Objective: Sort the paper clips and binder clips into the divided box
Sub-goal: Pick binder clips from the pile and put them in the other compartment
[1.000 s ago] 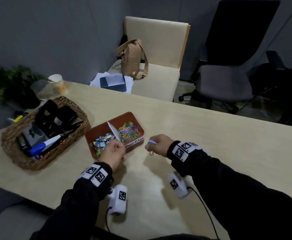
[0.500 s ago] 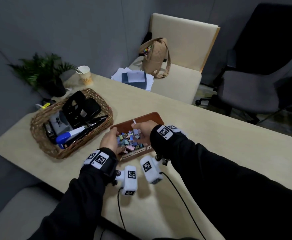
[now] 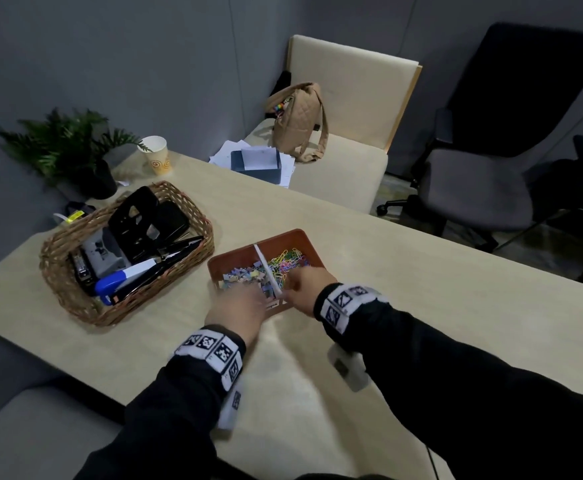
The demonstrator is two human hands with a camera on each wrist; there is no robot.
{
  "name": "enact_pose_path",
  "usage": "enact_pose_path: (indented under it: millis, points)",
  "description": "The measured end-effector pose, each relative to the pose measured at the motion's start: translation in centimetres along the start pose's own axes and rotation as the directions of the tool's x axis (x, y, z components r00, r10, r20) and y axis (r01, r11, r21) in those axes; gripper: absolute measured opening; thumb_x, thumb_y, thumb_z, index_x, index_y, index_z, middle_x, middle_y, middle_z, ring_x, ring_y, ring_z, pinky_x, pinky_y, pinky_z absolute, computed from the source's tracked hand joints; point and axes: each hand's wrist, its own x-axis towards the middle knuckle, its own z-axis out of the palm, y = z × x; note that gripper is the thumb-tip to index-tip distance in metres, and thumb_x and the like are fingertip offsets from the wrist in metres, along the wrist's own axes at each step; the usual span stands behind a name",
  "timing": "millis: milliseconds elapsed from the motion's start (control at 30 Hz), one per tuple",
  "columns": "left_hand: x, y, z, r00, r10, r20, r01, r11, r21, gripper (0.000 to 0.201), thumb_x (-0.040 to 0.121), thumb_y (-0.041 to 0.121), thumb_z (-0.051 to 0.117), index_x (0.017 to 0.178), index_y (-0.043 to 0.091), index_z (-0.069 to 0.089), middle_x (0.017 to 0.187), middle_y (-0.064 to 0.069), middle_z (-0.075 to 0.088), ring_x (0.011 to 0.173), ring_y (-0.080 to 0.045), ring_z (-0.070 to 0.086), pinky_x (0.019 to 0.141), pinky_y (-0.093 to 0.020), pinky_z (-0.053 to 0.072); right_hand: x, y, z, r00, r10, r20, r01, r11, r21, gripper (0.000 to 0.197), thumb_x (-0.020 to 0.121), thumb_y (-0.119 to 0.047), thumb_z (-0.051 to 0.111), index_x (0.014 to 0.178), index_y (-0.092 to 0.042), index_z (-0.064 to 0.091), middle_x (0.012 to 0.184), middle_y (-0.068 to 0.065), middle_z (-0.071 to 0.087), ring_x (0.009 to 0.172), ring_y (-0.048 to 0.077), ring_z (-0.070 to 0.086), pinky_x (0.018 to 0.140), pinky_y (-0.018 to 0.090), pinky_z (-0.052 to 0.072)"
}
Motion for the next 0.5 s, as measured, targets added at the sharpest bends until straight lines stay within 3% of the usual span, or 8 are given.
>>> enact_pose_path:
  millis: [67,133,233,367,433,500]
  points:
    - [-0.5,0.0,0.7,0.999,0.037,-0.005,-0.036,0.997,0.063,0.017,0.090,0.022,0.057,0.105,0.027,0.064,0.110,0.005,0.058,0.106,-0.019,0.052,0.084,-0.032,0.048,-0.7,2.0,0.8,0.996,-0.084,-0.032,0.076,0.978,-0.192,0.022,0.088,-0.025,0.054,0.110,-0.022,0.058,0.112,0.004,0.061,0.105,0.026,0.057,0.083,0.032,0.048]
    - [-0.5,-0.1,1.2,0.998,0.063,-0.027,-0.061,0.996,0.060,0.024,0.090,0.015,0.055,0.108,0.029,0.065,0.110,0.006,0.061,0.107,-0.019,0.051,0.087,-0.033,0.047,-1.4,3.5,1.3,0.984,-0.160,-0.075,0.133,0.951,-0.279,0.031,0.089,-0.022,0.052,0.120,-0.024,0.051,0.120,0.002,0.056,0.111,0.027,0.051,0.087,0.035,0.048]
    - [-0.3,0.1,1.3,0.996,0.085,-0.013,-0.084,0.995,0.063,0.030,0.090,0.008,0.052,0.105,0.029,0.068,0.110,0.006,0.065,0.103,-0.022,0.054,0.083,-0.031,0.048,-2.0,4.8,1.9,0.974,-0.204,-0.102,0.155,0.921,-0.358,0.034,0.090,-0.018,0.050,0.124,-0.022,0.048,0.122,0.002,0.053,0.114,0.027,0.047,0.086,0.035,0.045]
    - [0.0,1.5,1.6,0.982,0.168,0.084,-0.174,0.982,0.077,0.030,0.089,0.009,0.055,0.104,0.030,0.070,0.112,0.009,0.066,0.107,-0.020,0.057,0.085,-0.026,0.047,-3.0,6.4,1.9,0.974,-0.181,-0.138,0.114,0.912,-0.393,0.040,0.089,-0.012,0.052,0.128,-0.020,0.047,0.124,0.007,0.054,0.114,0.028,0.050,0.087,0.035,0.044]
    - [-0.2,2.8,2.2,0.966,0.233,0.112,-0.243,0.966,0.086,0.030,0.089,0.011,0.056,0.106,0.031,0.070,0.113,0.010,0.066,0.109,-0.018,0.057,0.087,-0.023,0.045,-4.4,7.7,1.8,0.965,-0.175,-0.197,0.088,0.919,-0.384,0.038,0.082,-0.008,0.061,0.119,-0.017,0.056,0.113,0.009,0.061,0.102,0.028,0.060,0.077,0.033,0.049]
    - [-0.4,4.2,3.0,0.947,0.287,0.146,-0.300,0.951,0.070,0.030,0.090,0.013,0.056,0.109,0.032,0.070,0.117,0.011,0.065,0.110,-0.016,0.056,0.092,-0.024,0.044,-6.0,9.8,1.7,0.951,-0.150,-0.272,0.039,0.927,-0.374,0.042,0.059,-0.004,0.078,0.098,-0.016,0.068,0.091,0.006,0.068,0.076,0.026,0.068,0.056,0.026,0.052]
